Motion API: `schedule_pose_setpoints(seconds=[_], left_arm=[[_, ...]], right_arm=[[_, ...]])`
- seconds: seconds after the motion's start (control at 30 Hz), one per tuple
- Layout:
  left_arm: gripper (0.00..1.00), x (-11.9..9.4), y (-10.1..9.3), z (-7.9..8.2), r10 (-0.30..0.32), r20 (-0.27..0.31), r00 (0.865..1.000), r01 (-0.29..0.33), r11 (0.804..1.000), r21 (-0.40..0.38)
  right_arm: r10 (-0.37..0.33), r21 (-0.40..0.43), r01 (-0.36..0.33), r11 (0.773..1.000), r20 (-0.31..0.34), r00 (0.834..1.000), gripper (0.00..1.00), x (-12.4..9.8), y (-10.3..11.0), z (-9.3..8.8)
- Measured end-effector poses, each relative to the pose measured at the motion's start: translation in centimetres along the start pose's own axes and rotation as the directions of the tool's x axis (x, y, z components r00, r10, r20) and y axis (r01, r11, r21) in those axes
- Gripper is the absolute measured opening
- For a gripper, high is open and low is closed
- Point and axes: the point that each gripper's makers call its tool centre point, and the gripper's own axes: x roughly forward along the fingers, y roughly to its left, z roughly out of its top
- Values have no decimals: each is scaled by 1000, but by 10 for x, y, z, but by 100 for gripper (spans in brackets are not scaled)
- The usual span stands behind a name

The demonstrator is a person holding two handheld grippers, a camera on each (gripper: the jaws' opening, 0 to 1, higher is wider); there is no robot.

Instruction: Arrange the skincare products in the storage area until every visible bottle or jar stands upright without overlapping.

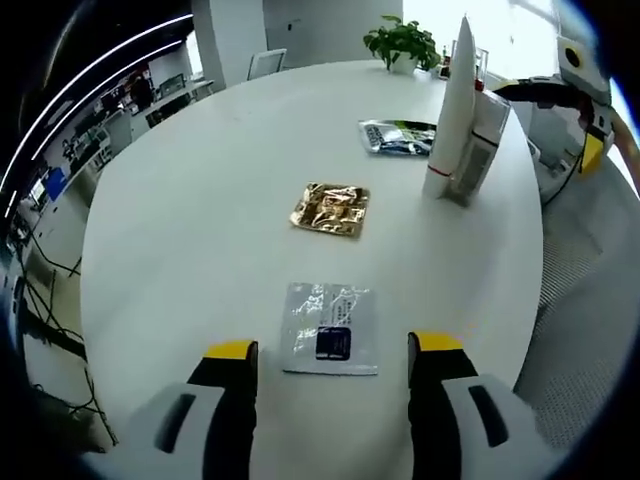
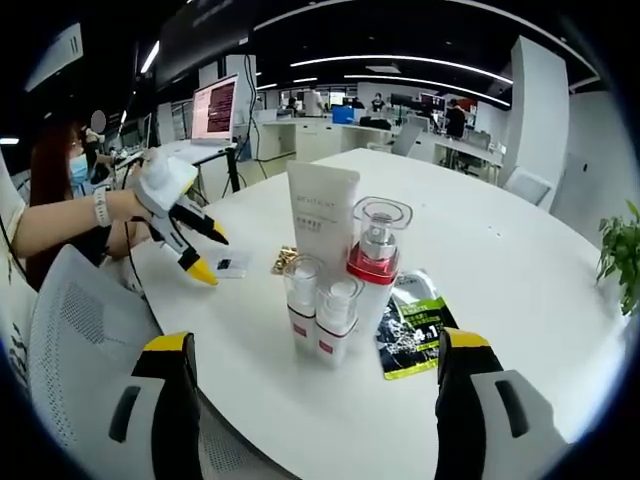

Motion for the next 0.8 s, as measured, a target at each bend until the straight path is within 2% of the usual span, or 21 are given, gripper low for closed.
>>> schedule_pose_setpoints(seconds=[0.23,0.33,0.4,0.63,0.8], left_arm=[[55,3,3,-2,-15,-29,999,15,1000,23],[53,5,-1,0,-38,-24,999,38,999,3],[52,6,-2,0,-30,-28,999,30,999,23],[50,6,-3,0,-43,-30,999,43,999,26],[39,7,1,0,-47,-34,998,48,998,30]], right_arm=[[-1,6,1,1000,-5,1000,100,1,-1,-1],[-2,9,2,1000,-5,1000,99,2,-2,-1],[-1,8,1,1000,-8,1000,99,2,-3,-1],[-1,13,1,1000,-16,1000,99,4,-4,-3],[1,21,-1,1000,-12,1000,97,3,-4,-3]])
